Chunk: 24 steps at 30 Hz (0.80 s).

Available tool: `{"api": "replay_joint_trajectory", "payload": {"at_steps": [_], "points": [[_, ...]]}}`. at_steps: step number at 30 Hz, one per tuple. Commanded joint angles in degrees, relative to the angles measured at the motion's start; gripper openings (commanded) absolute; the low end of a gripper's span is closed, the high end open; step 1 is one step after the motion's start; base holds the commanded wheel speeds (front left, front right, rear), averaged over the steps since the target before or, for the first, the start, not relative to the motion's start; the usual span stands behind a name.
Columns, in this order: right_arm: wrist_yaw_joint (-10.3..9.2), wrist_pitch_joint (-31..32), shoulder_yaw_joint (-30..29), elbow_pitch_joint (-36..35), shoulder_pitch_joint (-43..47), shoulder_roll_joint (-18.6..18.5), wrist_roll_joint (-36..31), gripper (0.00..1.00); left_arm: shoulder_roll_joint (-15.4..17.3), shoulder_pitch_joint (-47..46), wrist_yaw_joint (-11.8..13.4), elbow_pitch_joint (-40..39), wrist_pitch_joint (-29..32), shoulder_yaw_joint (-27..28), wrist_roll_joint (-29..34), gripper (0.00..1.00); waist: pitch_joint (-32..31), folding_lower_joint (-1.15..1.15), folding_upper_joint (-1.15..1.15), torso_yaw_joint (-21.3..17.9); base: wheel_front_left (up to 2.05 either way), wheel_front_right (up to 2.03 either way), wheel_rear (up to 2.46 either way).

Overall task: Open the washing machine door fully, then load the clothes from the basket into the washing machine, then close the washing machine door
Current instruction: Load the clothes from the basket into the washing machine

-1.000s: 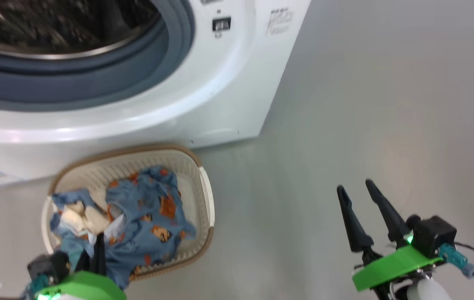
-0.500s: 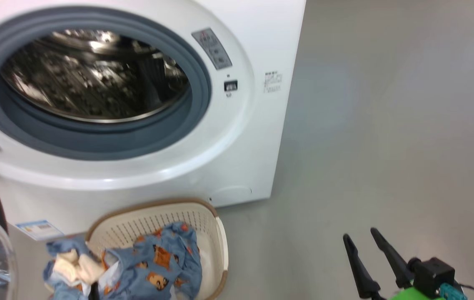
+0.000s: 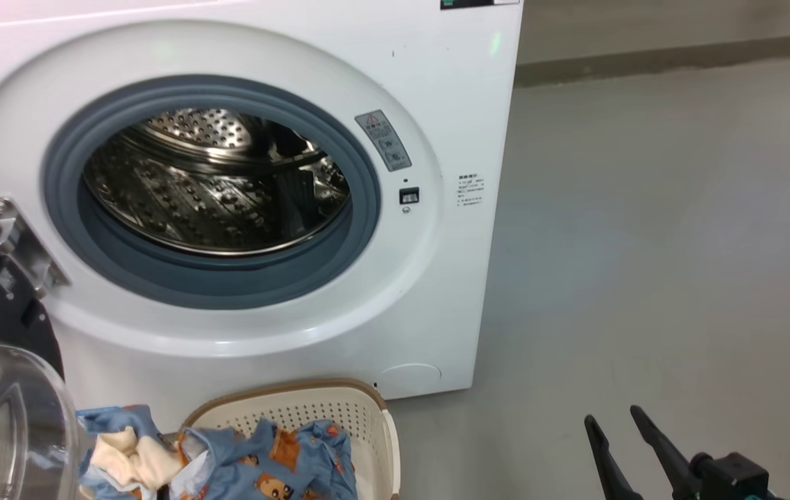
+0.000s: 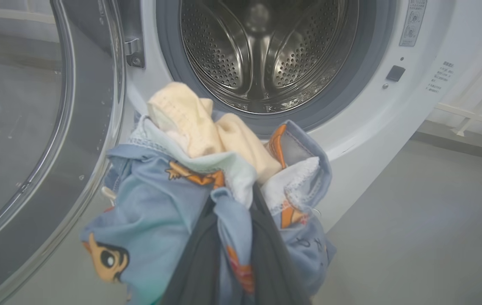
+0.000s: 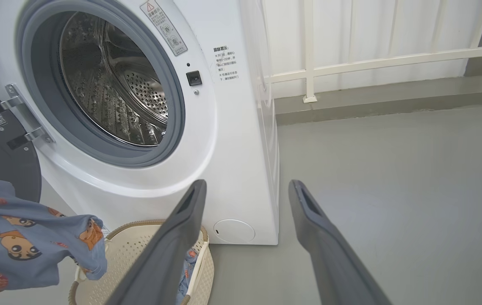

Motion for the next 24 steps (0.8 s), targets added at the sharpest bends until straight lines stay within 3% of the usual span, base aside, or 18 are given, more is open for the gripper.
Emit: {"api": "replay_joint_trajectory", "payload": {"at_steps": [1, 24], "points": [[0.09, -0.28, 1.34, -1.15, 0.09, -0.76, -0.08, 1.00, 0.27, -0.88, 0.28, -1.87, -0.39, 1.67, 0.82, 0.00, -0.78, 0.00, 0.00, 0.48, 0.00, 0.00, 0.00], [0.09, -0.28, 0.83, -1.44, 1.22, -0.51, 0.04, 1.00, 0.26, 1.86, 0.80, -5.48, -0.39, 1.21, 0.94, 0.00, -2.14, 0.00, 0.00, 0.09, 0.00, 0.00, 0.00]]}}
